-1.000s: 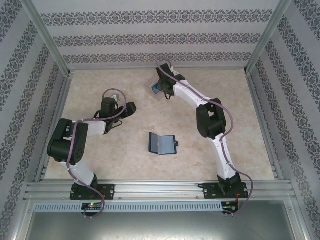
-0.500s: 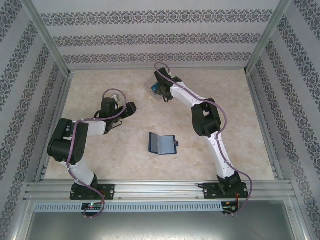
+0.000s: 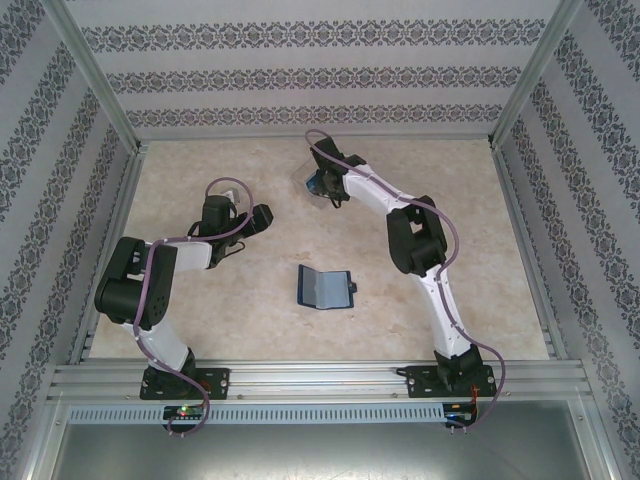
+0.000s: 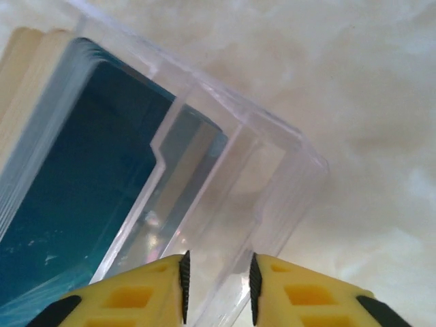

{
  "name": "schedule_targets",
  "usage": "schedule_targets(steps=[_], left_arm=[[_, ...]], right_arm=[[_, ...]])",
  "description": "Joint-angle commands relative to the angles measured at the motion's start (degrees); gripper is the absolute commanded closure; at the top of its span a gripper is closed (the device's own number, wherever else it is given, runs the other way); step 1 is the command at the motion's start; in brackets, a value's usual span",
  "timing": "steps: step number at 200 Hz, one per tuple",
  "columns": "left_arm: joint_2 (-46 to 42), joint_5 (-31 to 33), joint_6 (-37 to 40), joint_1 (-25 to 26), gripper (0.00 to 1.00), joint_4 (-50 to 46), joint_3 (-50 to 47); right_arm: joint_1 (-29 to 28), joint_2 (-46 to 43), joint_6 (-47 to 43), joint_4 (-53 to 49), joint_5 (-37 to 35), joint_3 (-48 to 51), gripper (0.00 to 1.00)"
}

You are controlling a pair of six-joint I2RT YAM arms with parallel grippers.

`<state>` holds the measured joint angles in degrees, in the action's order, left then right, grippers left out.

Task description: Put the credit cards into the card holder

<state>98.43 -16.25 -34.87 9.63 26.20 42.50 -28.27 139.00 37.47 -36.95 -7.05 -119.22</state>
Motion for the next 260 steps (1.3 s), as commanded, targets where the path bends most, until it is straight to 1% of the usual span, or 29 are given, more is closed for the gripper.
schedule_targets(steps=[1,35,48,56,77,89,100,113,127,144,165,196,214,223,229,239,260], left_arm=[[-0.11,0.01,1.53,-0.58,0.04,-0.97,0.94],[-3.68,3.62,4.30,-0.59,0.04,-5.01,0.28],[-4.74,4.60,4.59,-0.58,0.03,-5.04,-0.41],[-4.92,4.38,4.32,-0.59,0.03,-4.26,-0.80],[-3.53,2.28,3.86,-0.58,0.03,-3.62,-0.02],[-2.76,1.72,3.36,-0.65,0.03,-3.40,0.23],[-2.30,1.17,2.70,-0.59,0.03,-2.27,-0.11],[-1.93,-0.12,2.51,-0.63,0.03,-1.70,-0.13],[-2.17,-0.23,3.29,-0.61,0.03,-2.79,0.24],[-2.54,0.54,2.96,-0.58,0.03,-1.86,-0.73],[-1.77,-1.18,2.15,-0.58,0.03,-0.40,-0.71],[-0.76,-1.39,0.65,-0.64,0.03,1.59,-1.45],[-0.06,-2.58,0.47,-0.58,0.03,1.83,-0.93],[-0.07,-2.32,0.42,-0.58,0.03,1.58,-0.90],[-0.10,-2.10,0.42,-0.58,0.03,1.67,-1.05],[0.05,-2.03,0.17,-0.60,0.03,2.14,-1.29],[0.28,-2.87,0.48,-0.59,0.03,1.84,-0.89]], right_arm=[[-0.20,-2.58,-10.01,-6.89,1.92,3.49,0.72],[-0.03,-5.52,-17.07,-7.28,3.92,7.44,0.75],[-0.03,-6.50,-20.08,-7.05,3.92,9.13,0.76],[-0.01,-7.18,-23.30,-6.96,4.34,10.23,0.80],[-0.03,-8.74,-30.64,-6.48,2.43,12.31,0.82],[-0.03,-9.81,-35.21,-5.02,0.55,14.21,0.80],[-0.03,-10.46,-39.10,-4.28,-2.72,14.89,0.76],[0.18,-10.98,-40.87,-4.39,-7.27,14.68,0.71],[0.73,-12.14,-40.32,-4.85,-8.35,14.10,0.70],[1.44,-14.59,-37.42,-3.99,-5.48,14.42,0.66],[1.39,-17.26,-31.58,-4.18,-2.38,14.28,0.60],[-0.24,-19.16,-22.48,-4.15,1.40,15.03,0.57],[-3.20,-19.49,-20.63,-3.56,-1.32,15.23,0.54],[-5.29,-19.42,-19.86,-2.28,-7.16,15.54,0.51],[-6.26,-19.05,-19.81,-1.77,-9.05,15.43,0.48],[-7.04,-18.14,-19.06,-2.24,-8.95,14.01,0.47],[-7.83,-15.89,-17.31,-2.19,-4.89,11.68,0.45]])
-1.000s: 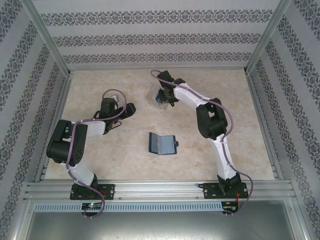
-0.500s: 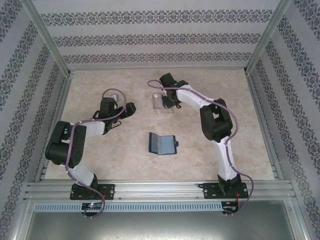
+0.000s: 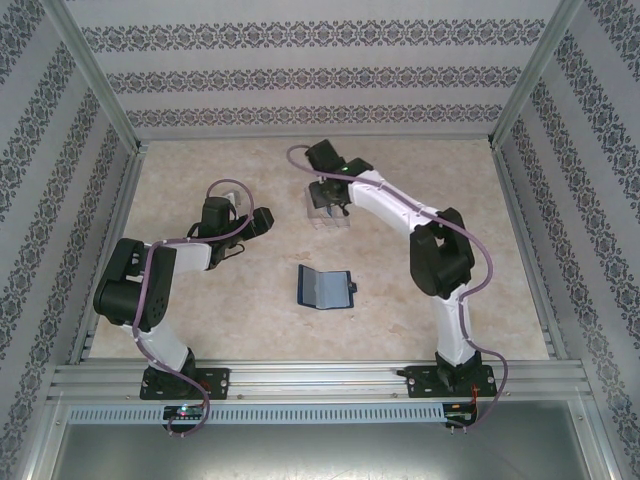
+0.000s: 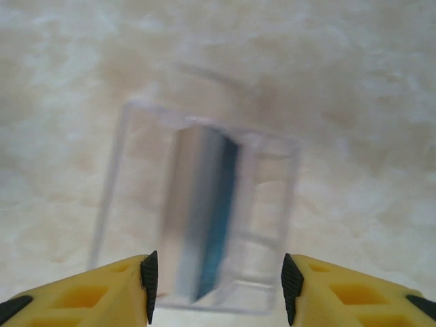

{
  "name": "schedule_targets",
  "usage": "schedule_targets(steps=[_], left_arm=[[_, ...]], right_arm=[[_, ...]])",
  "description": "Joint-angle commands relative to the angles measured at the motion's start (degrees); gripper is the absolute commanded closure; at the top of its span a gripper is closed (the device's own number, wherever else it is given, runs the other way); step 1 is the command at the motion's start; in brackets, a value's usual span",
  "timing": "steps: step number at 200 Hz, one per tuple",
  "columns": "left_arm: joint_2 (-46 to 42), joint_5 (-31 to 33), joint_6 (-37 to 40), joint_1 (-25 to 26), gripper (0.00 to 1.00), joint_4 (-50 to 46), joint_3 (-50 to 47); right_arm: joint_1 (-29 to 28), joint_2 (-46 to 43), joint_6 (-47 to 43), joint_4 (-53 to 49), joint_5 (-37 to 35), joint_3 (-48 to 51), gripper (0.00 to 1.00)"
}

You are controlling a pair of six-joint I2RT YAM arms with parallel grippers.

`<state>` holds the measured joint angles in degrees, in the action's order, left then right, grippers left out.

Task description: Put the credit cards into the card holder

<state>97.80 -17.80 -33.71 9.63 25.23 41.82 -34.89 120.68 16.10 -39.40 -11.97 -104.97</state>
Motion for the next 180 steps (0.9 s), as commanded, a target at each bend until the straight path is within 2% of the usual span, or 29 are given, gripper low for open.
schedule_targets(steps=[1,20,55,98,180], left_arm=[[0.91,-1.34,-0.62,-0.63,0.03,2.76,-0.19],[0.60,-0.33,-0.41,-0.61,0.03,2.58,-0.58],[0.77,-0.61,0.25,-0.58,0.03,1.78,-0.04],[1.44,-1.28,0.10,-0.62,0.03,1.73,0.48],[2.49,-2.06,-0.13,-0.58,0.03,1.82,1.07]], right_arm=[[-1.20,2.43,4.07,0.26,0.03,-2.57,0.45],[-1.58,4.99,5.04,-0.76,-0.69,-4.71,0.43],[-1.68,7.89,6.12,-3.39,-8.64,-6.90,0.43],[-1.62,8.37,5.89,-4.54,-14.61,-6.09,0.43],[-1.83,5.38,4.00,-3.76,-19.71,-4.62,0.46]])
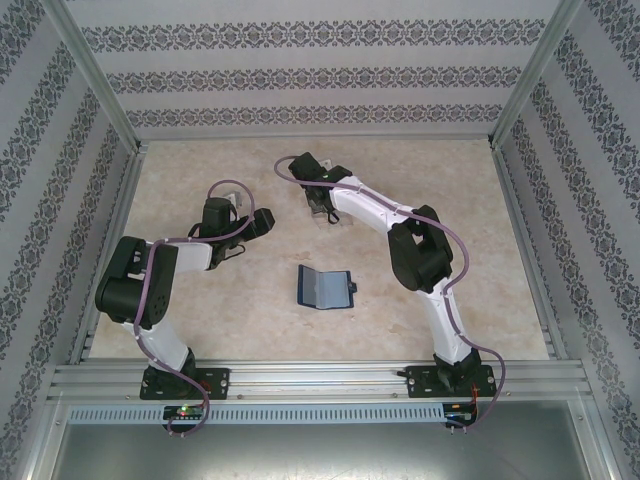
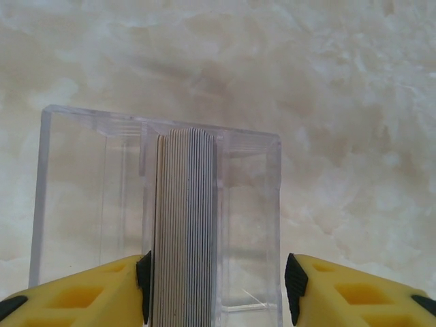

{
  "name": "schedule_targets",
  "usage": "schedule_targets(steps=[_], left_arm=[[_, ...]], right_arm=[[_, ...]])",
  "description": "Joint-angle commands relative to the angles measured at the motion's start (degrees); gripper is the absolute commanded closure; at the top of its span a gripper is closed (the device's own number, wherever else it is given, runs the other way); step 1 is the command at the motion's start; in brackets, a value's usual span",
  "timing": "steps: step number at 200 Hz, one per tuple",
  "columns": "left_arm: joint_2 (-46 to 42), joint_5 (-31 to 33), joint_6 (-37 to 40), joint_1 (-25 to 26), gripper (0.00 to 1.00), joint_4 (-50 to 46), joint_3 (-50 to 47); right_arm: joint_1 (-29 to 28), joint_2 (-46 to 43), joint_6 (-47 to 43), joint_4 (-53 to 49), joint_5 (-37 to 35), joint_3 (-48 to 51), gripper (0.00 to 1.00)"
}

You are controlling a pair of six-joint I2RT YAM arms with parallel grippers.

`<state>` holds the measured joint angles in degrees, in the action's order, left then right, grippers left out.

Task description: Put the credit cards into the card holder

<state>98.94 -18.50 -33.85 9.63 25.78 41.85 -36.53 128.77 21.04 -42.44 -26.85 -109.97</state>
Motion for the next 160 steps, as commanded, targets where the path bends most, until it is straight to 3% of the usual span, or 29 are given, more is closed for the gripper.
schedule_targets(steps=[1,65,110,160], left_arm=[[1.35,-1.36,0.05,-0.58,0.03,1.15,1.05],[2.09,-1.40,0.06,-0.66,0.03,0.85,1.41],[2.40,-1.52,0.12,-0.58,0.03,0.70,1.61],[2.65,-1.65,1.24,-0.58,0.03,-0.88,2.32]], right_arm=[[-0.15,-2.77,-0.97,-0.72,-4.85,0.38,0.46],[-0.19,-3.74,-2.67,0.68,-5.34,1.54,0.54],[-0.18,-3.18,-3.33,0.07,-4.23,0.69,0.77],[-0.01,-4.83,-2.10,0.48,-1.53,1.32,0.94]])
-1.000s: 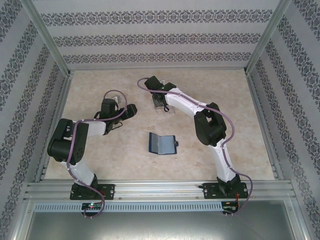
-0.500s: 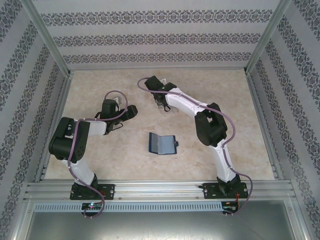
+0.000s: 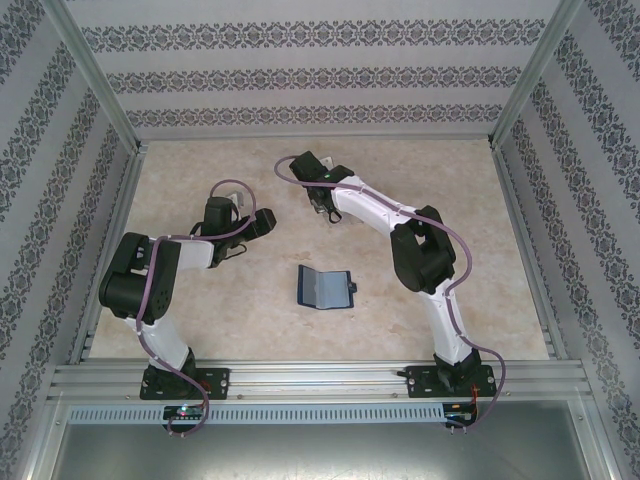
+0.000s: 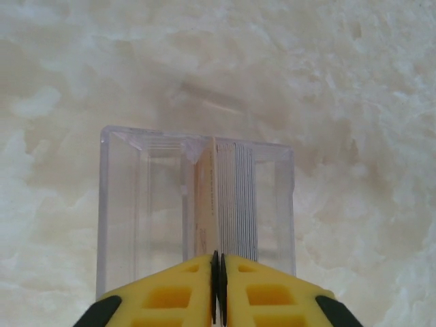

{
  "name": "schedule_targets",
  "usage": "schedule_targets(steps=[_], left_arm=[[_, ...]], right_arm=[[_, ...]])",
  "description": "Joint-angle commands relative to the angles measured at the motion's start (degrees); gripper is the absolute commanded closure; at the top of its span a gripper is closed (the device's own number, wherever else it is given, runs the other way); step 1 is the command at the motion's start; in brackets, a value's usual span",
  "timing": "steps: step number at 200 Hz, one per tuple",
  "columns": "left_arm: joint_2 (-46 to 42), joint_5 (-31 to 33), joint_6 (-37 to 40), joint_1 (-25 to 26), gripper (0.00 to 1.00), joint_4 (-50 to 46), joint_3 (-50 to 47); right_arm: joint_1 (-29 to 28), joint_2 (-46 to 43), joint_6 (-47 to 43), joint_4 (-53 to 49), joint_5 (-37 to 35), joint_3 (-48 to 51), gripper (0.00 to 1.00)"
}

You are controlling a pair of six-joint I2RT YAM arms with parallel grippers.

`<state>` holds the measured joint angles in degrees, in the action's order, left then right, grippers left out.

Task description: Put the credit cards into the card holder

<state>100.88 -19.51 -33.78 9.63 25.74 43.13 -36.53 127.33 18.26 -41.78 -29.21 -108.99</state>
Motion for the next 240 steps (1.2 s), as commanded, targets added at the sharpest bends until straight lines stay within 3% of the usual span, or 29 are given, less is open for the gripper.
schedule_targets(steps=[1,29,88,114,144,197,240], left_arm=[[0.71,-0.67,1.22,-0.58,0.03,-0.81,1.05],[0.24,-0.73,1.94,-0.58,0.03,-1.91,1.30],[-5.12,-1.15,2.96,-0.60,0.03,-4.16,-0.06],[-8.05,-3.30,1.19,-0.57,0.03,-4.68,-0.68],[-12.82,-7.93,-4.22,-0.15,0.05,3.01,-6.14],[-21.47,-8.75,0.42,9.25,0.05,-11.32,-6.84],[-27.25,-6.29,-0.28,15.30,0.08,-25.01,-9.37]], right_arm=[[0.02,-3.48,0.70,-0.20,0.96,0.35,0.95],[0.86,-5.32,2.30,0.19,3.69,1.84,1.00],[6.14,-15.13,9.45,7.58,19.42,12.11,1.00],[9.34,-21.74,13.77,13.75,28.60,20.50,1.00],[12.56,-30.94,18.25,20.83,37.20,33.35,1.00],[12.13,-47.46,24.01,31.49,42.99,56.13,1.00],[6.10,-55.15,32.56,44.43,45.98,73.04,1.00]])
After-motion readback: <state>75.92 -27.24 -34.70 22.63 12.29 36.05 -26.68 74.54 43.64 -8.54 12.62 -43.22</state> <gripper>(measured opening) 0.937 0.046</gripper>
